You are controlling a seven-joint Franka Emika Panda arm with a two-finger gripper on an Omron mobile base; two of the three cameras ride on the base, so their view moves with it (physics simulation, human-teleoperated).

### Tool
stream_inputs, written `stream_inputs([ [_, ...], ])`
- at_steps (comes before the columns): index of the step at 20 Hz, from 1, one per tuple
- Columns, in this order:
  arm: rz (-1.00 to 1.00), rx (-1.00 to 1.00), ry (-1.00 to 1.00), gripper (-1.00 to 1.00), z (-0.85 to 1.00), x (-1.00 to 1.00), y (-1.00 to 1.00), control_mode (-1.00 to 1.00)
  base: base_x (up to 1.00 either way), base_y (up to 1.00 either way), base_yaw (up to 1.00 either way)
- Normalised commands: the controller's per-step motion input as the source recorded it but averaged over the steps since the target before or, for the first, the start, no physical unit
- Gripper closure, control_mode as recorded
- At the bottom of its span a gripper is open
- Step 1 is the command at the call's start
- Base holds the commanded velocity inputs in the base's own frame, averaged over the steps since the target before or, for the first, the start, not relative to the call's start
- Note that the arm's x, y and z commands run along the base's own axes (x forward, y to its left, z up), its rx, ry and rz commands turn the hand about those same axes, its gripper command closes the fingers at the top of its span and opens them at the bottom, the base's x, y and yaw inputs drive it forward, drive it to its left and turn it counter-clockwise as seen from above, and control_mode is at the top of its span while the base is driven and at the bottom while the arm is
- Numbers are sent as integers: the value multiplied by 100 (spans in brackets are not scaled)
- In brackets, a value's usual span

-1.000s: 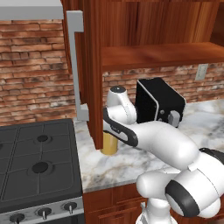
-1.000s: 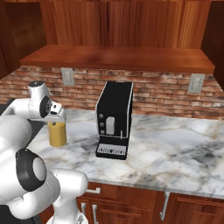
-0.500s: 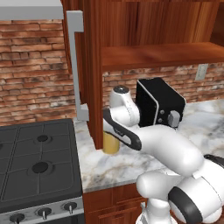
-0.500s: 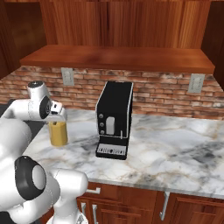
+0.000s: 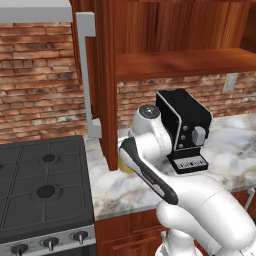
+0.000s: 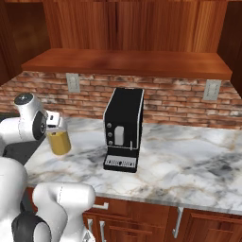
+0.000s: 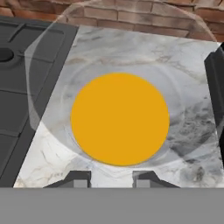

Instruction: There is a tray on the dining counter. Grab the cup, mug, and pitcher and place them on the tray. The pitcher may be placed next to the tray if it cannot fit the tray.

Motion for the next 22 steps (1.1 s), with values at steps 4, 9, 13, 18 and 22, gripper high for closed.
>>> stream_inputs([
  [4, 3, 0, -3, 100, 53, -19, -25, -100, 0, 0, 0],
  [9, 0, 0, 0, 100, 68, -3, -27, -100, 0, 0, 0],
  [13, 0, 0, 0, 100, 65, -15, -15, -100, 0, 0, 0],
  [18, 0, 0, 0, 100, 46, -43, -6, -100, 0, 0, 0],
  [22, 0, 0, 0, 100, 36, -49, -5, -100, 0, 0, 0],
])
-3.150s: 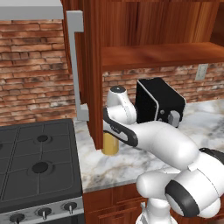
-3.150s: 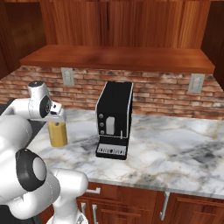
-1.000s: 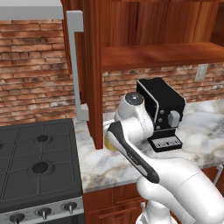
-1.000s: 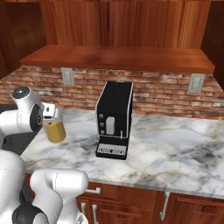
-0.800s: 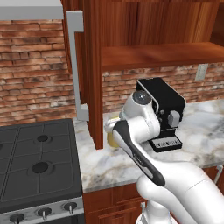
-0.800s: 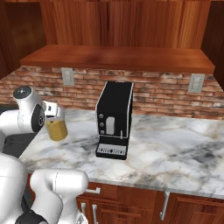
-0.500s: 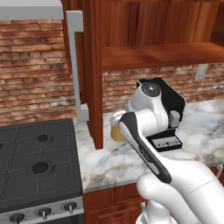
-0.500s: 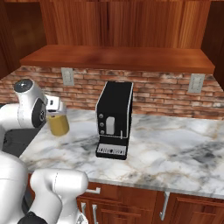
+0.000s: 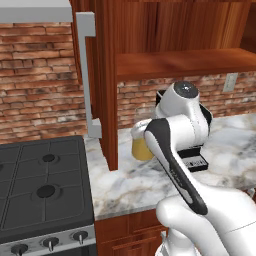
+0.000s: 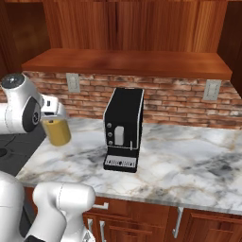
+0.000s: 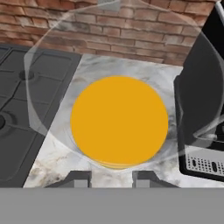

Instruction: There is a tray on the dining counter. Grab the cup, mug, and pitcher and place them on the tray. The pitcher may be placed next to the tray if it cannot fit the tray.

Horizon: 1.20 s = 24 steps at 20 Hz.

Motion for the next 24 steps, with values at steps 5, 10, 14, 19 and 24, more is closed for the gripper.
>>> stream_inputs([
  [5, 0, 0, 0, 100, 27, -27, -15, -100, 0, 0, 0],
  [10, 0, 0, 0, 100, 20, -14, -37, -100, 0, 0, 0],
  [14, 0, 0, 0, 100, 26, -10, -26, -100, 0, 0, 0],
  [19, 0, 0, 0, 100, 14, -9, -9, -100, 0, 0, 0],
  [24, 0, 0, 0, 100, 9, -3, -14, -100, 0, 0, 0],
])
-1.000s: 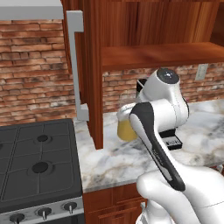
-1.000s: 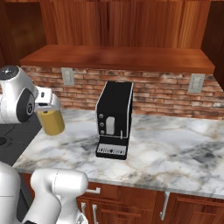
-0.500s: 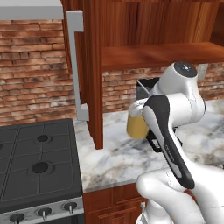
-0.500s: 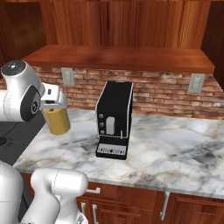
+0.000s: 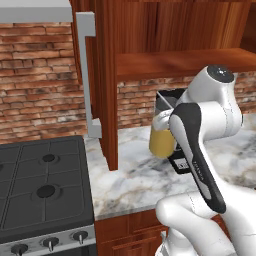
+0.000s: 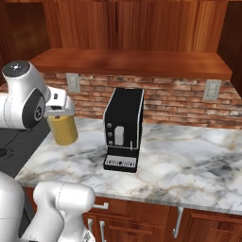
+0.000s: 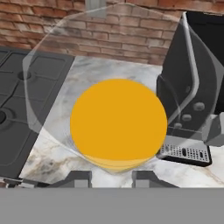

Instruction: There is a tray on the dining counter. Grab the cup, mug, and pitcher and place them on the tray. The pitcher may be placed next to the tray if it cannot fit the tray.

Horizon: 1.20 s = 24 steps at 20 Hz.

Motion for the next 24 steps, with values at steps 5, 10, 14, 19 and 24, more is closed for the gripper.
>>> stream_inputs([
  [5, 0, 0, 0, 100, 0, 0, -23, -100, 0, 0, 0],
  [10, 0, 0, 2, 100, 0, -1, -4, -100, 0, 0, 0],
  [14, -3, 0, 5, 100, 6, 0, -2, -100, 0, 0, 0],
  [19, -12, 0, 4, 100, 2, 0, -5, -100, 0, 0, 0],
  [24, -10, 0, 4, 100, 0, 0, -12, -100, 0, 0, 0],
])
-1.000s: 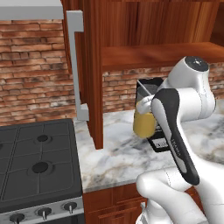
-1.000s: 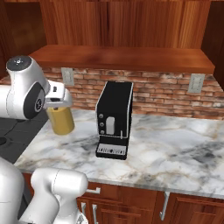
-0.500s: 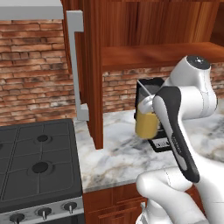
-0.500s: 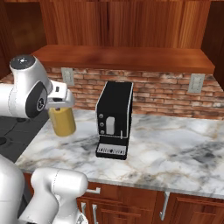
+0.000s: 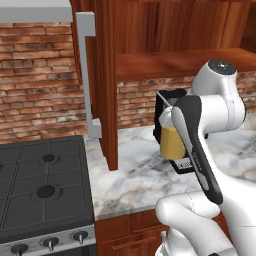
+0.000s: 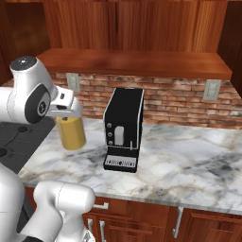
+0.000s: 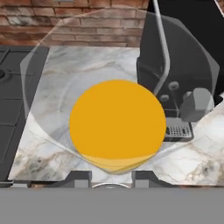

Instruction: There is a tray on the dining counter. Grab the cup, mug, and pitcher and place them on the tray. The pitcher may be placed next to the tray if it cannot fit the tray.

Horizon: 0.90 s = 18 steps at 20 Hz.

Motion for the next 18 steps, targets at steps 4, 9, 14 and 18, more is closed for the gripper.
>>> stream_inputs([
  [4, 0, 0, 0, 100, 0, 0, -18, -100, 0, 0, 0],
  [9, 0, 0, 0, 100, 0, 0, -12, 100, 0, -2, 0],
  [14, 0, 0, 0, 100, 0, 0, 0, 100, -46, -2, 0],
  [18, 0, 0, 0, 100, 0, 0, 0, 100, -100, 0, 0],
])
